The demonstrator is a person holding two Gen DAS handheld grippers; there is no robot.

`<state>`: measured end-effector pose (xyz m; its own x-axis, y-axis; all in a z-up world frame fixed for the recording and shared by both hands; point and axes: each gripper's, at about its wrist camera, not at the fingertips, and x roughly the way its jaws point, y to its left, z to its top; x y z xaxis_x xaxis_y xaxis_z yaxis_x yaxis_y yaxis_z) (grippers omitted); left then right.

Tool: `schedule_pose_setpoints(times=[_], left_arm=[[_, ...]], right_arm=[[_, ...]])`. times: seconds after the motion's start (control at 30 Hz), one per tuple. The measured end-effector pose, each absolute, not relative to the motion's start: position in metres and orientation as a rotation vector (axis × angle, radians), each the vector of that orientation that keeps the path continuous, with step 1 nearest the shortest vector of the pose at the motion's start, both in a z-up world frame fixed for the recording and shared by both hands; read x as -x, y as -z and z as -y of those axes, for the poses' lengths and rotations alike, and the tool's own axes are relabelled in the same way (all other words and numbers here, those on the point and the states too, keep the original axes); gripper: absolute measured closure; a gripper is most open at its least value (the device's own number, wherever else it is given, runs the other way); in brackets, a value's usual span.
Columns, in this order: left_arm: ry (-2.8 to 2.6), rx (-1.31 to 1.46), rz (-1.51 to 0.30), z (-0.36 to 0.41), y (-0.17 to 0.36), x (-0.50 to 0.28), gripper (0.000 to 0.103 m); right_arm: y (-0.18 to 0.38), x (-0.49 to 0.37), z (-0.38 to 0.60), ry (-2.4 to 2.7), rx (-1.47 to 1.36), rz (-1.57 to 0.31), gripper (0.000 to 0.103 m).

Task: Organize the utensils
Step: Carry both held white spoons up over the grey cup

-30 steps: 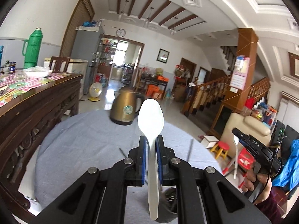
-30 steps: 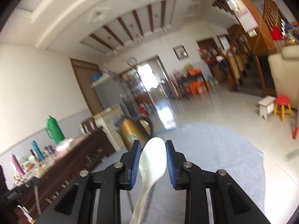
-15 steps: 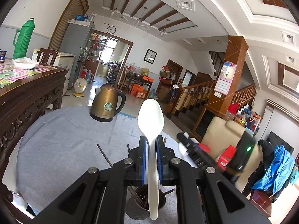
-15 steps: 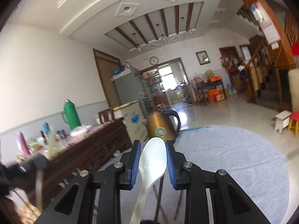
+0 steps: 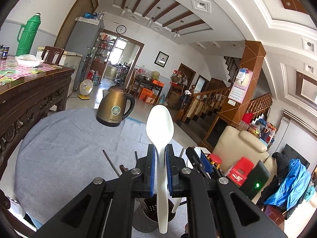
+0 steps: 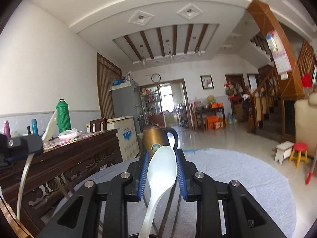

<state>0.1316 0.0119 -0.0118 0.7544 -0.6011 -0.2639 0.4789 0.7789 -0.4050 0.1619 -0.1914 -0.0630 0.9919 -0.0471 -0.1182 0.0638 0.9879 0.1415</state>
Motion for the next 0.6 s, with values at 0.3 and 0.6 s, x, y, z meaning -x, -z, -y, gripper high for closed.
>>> schedule_pose_setpoints(times=[0.3,0.6], left_arm=[[0.667,0.367,-0.363,-0.004,0.003,-0.130,0.092],[0.627,0.522,-0.335,0.024,0.030,-0.166,0.092]], right_arm=[[0.045,-0.142,0.207,0.075,-0.176,-0.053,0.074],[0.052,-0.138,0.236,0.132,-0.363,-0.087,0.074]])
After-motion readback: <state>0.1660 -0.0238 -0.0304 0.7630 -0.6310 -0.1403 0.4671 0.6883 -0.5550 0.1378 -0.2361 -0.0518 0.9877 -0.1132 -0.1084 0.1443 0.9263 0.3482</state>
